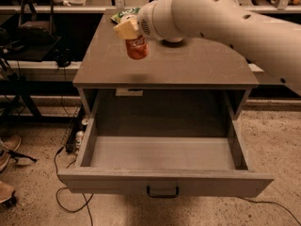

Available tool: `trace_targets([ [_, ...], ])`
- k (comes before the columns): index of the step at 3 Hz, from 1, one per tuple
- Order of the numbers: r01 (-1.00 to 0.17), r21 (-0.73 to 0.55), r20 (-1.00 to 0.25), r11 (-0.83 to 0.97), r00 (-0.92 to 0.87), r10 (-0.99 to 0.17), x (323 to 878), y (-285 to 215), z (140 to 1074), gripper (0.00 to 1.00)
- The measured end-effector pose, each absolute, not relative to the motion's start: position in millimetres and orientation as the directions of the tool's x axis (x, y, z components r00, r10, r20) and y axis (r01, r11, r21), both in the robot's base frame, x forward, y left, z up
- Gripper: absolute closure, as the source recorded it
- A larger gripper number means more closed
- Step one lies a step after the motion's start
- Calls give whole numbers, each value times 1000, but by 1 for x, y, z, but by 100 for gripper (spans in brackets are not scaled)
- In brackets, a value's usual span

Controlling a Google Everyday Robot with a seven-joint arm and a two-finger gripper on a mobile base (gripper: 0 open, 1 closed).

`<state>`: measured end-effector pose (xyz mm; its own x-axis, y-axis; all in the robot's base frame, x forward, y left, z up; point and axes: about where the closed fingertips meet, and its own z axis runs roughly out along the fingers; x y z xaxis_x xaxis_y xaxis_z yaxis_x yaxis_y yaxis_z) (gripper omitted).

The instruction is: Place coke can into top drawer

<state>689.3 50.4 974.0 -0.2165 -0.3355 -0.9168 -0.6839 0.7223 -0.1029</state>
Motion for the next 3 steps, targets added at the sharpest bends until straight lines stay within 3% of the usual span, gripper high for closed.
trace_targets([
  [2,-582,-19,-882,813,-373,-287,633,-16,930,100],
  [3,-598,46,-834,800,-464,-298,616,-31,879,100],
])
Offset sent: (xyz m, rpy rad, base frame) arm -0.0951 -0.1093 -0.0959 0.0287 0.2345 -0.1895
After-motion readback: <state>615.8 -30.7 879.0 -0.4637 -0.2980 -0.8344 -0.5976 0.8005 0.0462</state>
